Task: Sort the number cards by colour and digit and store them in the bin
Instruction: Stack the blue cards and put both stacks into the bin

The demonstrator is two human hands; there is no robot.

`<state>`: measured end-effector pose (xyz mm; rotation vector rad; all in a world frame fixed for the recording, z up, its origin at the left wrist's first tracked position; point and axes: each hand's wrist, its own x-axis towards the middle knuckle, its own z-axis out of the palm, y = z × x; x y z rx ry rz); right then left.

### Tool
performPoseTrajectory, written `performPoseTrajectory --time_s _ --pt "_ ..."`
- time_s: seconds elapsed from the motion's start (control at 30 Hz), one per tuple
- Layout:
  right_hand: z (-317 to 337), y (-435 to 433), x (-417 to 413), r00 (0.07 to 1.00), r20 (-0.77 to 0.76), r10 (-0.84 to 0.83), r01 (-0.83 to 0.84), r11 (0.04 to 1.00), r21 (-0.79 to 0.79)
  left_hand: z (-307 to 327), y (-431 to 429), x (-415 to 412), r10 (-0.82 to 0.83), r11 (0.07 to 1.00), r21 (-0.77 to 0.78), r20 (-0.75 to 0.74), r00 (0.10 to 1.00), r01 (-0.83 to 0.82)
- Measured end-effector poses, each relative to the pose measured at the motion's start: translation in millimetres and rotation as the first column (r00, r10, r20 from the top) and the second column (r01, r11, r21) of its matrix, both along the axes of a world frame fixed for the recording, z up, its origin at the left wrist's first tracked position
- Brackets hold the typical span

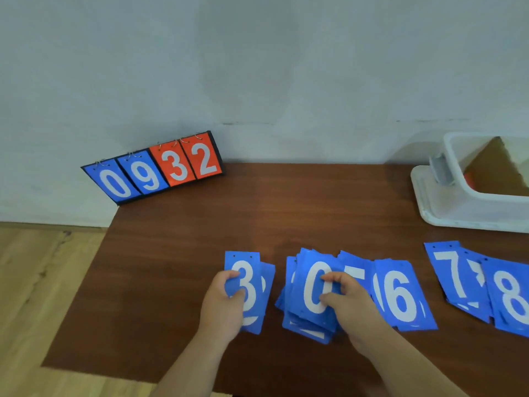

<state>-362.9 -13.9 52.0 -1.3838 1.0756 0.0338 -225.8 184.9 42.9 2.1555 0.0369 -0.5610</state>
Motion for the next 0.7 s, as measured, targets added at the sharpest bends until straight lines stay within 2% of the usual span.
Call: performPoseTrajectory --time_s 0.07,0.13,0.33,0.53,0.63,0.7 --pt "3.8 10.1 12.7 0.993 0.095 -0.076 0.062 0.988 0.142 9.5 -1.0 0.0 -0.032 0.997 -0.075 -0.021 0.999 0.03" --pt "7.1 19.9 23.9 0.982 0.143 -0.125 0.094 0.973 0.208 17.4 -2.4 1.8 -0.102 0.987 -0.128 -0.014 0.995 0.099" --pt "14.2 42.0 35.2 0.981 0.123 -0.152 0.134 0.98 0.145 29.6 -7.4 9.2 -0.275 0.93 -0.257 -0.021 0.961 0.261" --pt "19.8 60.6 27.0 0.964 0.121 -0.237 0.206 0.953 0.224 29.2 -15.9 3.7 -0.437 0.836 -0.386 -0.038 0.899 0.39" --pt "23.6 52.2 17.4 0.968 0.102 -0.231 0.218 0.968 0.127 24.6 -21.8 5.9 -0.55 0.787 -0.367 -0.051 0.834 0.496" --pt "26.5 43.2 9.5 0.981 0.048 -0.187 0.188 0.982 -0.015 19.6 -29.3 6.2 -0.574 0.787 -0.306 -0.043 0.818 0.536"
